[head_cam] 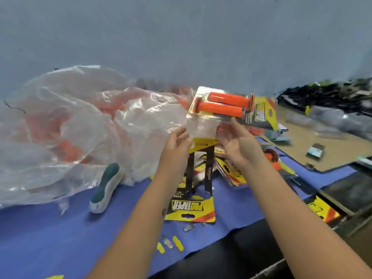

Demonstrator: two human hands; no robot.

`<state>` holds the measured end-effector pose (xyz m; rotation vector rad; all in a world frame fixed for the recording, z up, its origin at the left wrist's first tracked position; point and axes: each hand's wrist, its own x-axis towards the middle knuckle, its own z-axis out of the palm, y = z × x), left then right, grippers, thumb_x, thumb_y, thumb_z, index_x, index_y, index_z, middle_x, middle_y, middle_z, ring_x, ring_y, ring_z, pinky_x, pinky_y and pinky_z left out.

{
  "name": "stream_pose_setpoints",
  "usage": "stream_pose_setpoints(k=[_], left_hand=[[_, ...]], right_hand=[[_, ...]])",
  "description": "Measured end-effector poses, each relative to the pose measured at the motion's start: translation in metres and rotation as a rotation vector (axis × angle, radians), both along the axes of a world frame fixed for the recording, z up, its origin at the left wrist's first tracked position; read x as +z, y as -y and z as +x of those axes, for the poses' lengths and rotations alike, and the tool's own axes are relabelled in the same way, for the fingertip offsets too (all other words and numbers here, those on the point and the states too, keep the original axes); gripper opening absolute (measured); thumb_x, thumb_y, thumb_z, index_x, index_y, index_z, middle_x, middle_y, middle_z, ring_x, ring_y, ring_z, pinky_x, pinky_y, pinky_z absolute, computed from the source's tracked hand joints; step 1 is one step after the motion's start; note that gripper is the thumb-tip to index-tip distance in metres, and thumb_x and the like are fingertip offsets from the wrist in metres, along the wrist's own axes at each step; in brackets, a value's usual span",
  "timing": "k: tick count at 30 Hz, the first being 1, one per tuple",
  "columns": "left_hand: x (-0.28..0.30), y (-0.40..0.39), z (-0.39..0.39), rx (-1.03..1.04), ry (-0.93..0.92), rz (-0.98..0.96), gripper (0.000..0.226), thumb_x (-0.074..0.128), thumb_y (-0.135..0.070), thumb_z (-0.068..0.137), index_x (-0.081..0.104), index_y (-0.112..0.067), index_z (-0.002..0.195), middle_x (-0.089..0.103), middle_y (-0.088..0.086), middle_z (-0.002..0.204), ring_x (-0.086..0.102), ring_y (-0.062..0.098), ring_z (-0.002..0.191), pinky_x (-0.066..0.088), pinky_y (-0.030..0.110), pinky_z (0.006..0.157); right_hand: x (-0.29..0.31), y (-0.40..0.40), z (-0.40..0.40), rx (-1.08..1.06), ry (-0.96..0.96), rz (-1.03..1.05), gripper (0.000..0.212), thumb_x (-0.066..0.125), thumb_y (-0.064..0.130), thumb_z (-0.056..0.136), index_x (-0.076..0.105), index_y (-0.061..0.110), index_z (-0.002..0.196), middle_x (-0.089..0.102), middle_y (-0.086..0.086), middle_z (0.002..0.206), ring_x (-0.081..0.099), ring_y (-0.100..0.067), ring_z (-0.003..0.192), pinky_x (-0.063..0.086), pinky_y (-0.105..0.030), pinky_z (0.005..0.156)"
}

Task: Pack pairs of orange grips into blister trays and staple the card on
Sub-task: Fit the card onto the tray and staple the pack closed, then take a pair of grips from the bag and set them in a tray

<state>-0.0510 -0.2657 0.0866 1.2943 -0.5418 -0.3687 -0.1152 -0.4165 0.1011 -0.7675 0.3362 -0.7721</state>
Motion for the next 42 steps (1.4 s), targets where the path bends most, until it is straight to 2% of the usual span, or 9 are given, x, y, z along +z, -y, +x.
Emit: stream_pose_setpoints(k=[3, 6, 11, 16, 22, 27, 32, 38, 42], left_hand=[[-0.023, -0.01, -0.006, 0.063, 0.135, 0.016, 0.032, 0.05, -0.004, 0.095, 0.069, -0.03, 0.095, 0.069, -0.018, 0.104, 0.062, -0.001, 0.103, 0.048, 0.022, 0.09], [-0.045, -0.027, -0.002, 0.232, 0.108, -0.045, 0.041, 0.045, 0.005, 0.09, 0.072, -0.023, 0.078, 0.073, -0.011, 0.097, 0.066, 0.005, 0.098, 0.056, 0.033, 0.087], [-0.066, -0.052, 0.01, 0.252, 0.183, 0.072, 0.039, 0.046, 0.004, 0.087, 0.07, -0.025, 0.077, 0.072, -0.011, 0.099, 0.065, 0.008, 0.1, 0.051, 0.028, 0.089], [-0.086, -0.077, 0.014, 0.221, 0.415, 0.27, 0.038, 0.055, -0.002, 0.08, 0.063, -0.039, 0.079, 0.064, -0.017, 0.106, 0.059, -0.003, 0.1, 0.042, 0.01, 0.086], [-0.117, -0.102, 0.024, 0.246, 0.249, 0.362, 0.044, 0.053, 0.005, 0.084, 0.065, -0.037, 0.079, 0.067, -0.02, 0.09, 0.06, -0.002, 0.092, 0.045, 0.015, 0.085], [-0.124, -0.118, 0.032, 0.181, 0.219, 0.427, 0.036, 0.051, -0.006, 0.091, 0.067, -0.037, 0.08, 0.068, -0.022, 0.089, 0.058, -0.007, 0.086, 0.042, 0.006, 0.072], [-0.113, -0.124, 0.024, 0.356, 0.093, 0.16, 0.039, 0.044, 0.005, 0.09, 0.067, -0.024, 0.079, 0.069, -0.009, 0.075, 0.064, 0.005, 0.07, 0.047, 0.015, 0.064], [-0.084, -0.181, 0.048, 0.841, 0.045, -0.117, 0.029, 0.041, -0.002, 0.08, 0.063, -0.018, 0.07, 0.066, -0.007, 0.062, 0.055, 0.007, 0.051, 0.045, 0.017, 0.052], [-0.081, -0.236, 0.08, 1.098, -0.017, -0.04, 0.024, 0.042, -0.01, 0.077, 0.06, -0.024, 0.072, 0.066, -0.009, 0.07, 0.058, 0.009, 0.065, 0.045, 0.022, 0.062]], right_hand=[[-0.014, -0.018, 0.013, -0.106, -0.202, -0.107, 0.038, 0.053, 0.004, 0.096, 0.048, 0.0, 0.133, 0.06, -0.014, 0.126, 0.059, -0.025, 0.117, 0.049, -0.033, 0.101], [-0.04, -0.058, 0.019, -0.443, -0.432, -0.405, 0.021, 0.056, 0.009, 0.09, 0.059, 0.02, 0.108, 0.061, -0.002, 0.113, 0.061, -0.012, 0.102, 0.051, -0.027, 0.087], [-0.074, -0.127, 0.026, -0.596, -0.413, -0.766, 0.025, 0.053, 0.004, 0.084, 0.057, 0.021, 0.101, 0.045, 0.003, 0.111, 0.048, -0.007, 0.098, 0.036, -0.007, 0.082], [-0.1, -0.147, 0.041, -0.451, -0.686, -1.033, 0.018, 0.061, 0.006, 0.085, 0.065, 0.009, 0.102, 0.057, -0.01, 0.11, 0.051, -0.03, 0.107, 0.037, -0.037, 0.092], [-0.125, -0.137, 0.05, -0.009, -1.089, -1.468, 0.038, 0.057, 0.033, 0.091, 0.059, 0.011, 0.122, 0.055, -0.01, 0.129, 0.047, -0.03, 0.121, 0.035, -0.037, 0.095], [-0.111, -0.114, 0.052, -0.182, -1.121, -1.239, 0.017, 0.054, 0.015, 0.085, 0.061, 0.012, 0.07, 0.055, -0.021, 0.086, 0.048, -0.04, 0.086, 0.031, -0.037, 0.067], [-0.097, -0.17, 0.063, -0.636, -0.726, -1.062, 0.016, 0.054, 0.014, 0.081, 0.065, 0.003, 0.085, 0.062, -0.013, 0.088, 0.052, -0.034, 0.09, 0.037, -0.043, 0.08], [-0.095, -0.268, 0.088, -0.455, -0.23, -1.16, 0.008, 0.053, 0.011, 0.085, 0.058, 0.007, 0.081, 0.056, -0.003, 0.071, 0.047, -0.02, 0.072, 0.036, -0.032, 0.066], [-0.106, -0.32, 0.118, 0.108, -0.288, -1.394, 0.012, 0.049, 0.015, 0.089, 0.059, 0.011, 0.085, 0.06, -0.001, 0.079, 0.05, -0.02, 0.075, 0.042, -0.038, 0.067]])
